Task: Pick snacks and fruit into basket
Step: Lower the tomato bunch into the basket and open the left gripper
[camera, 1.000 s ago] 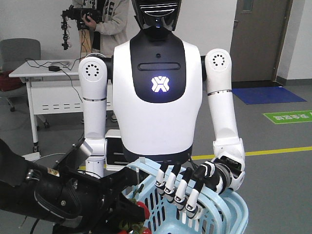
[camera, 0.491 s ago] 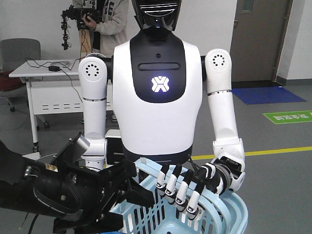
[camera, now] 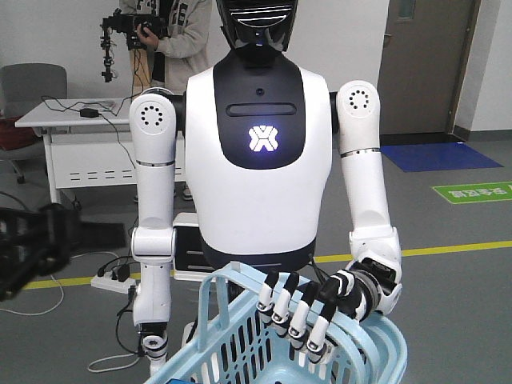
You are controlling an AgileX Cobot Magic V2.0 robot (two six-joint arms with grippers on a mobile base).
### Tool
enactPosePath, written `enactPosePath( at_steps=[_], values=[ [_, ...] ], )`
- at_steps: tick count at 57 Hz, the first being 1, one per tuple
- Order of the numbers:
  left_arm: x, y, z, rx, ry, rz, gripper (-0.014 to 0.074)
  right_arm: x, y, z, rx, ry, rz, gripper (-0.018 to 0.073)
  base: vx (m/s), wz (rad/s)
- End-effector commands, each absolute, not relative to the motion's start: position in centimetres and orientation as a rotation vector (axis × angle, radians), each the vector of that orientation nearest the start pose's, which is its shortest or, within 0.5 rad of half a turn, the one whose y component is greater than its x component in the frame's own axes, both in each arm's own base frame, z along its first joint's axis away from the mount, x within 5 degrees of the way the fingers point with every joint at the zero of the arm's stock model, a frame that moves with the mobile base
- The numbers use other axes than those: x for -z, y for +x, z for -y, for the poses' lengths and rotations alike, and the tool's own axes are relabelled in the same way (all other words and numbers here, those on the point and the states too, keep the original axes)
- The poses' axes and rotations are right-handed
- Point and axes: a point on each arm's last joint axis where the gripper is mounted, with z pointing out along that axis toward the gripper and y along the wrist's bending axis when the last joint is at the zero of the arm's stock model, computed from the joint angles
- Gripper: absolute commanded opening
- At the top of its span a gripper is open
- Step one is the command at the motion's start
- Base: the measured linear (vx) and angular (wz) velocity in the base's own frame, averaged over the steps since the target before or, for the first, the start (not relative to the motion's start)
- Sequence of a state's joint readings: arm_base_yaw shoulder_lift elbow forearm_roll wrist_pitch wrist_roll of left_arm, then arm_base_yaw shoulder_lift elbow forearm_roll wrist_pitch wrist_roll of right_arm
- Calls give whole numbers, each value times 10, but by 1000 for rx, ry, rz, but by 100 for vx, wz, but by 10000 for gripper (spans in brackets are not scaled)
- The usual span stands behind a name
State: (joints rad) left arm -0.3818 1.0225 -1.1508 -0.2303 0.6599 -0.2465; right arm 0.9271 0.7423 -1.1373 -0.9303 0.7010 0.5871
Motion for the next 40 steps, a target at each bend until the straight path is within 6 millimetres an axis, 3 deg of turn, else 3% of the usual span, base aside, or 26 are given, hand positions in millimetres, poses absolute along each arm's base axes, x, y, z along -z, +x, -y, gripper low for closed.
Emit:
enactPosePath(
  at_steps=[1, 8, 20, 40],
  values=[
    [-453, 171, 72, 530, 84, -1849, 524, -491, 101, -58, -131, -463, -1412, 308, 0, 0],
    [-464, 153, 58, 411, 125, -1774, 467, -490, 101, -58, -142, -461, -1420, 308, 0, 0],
    [-474, 130, 48, 405, 126, -1706, 396, -490, 100, -58, -148, -463, -1418, 308, 0, 0],
    [-476, 126, 47, 410, 124, -1696, 353, -490, 100, -59, -147, -464, -1417, 308, 0, 0]
  ],
)
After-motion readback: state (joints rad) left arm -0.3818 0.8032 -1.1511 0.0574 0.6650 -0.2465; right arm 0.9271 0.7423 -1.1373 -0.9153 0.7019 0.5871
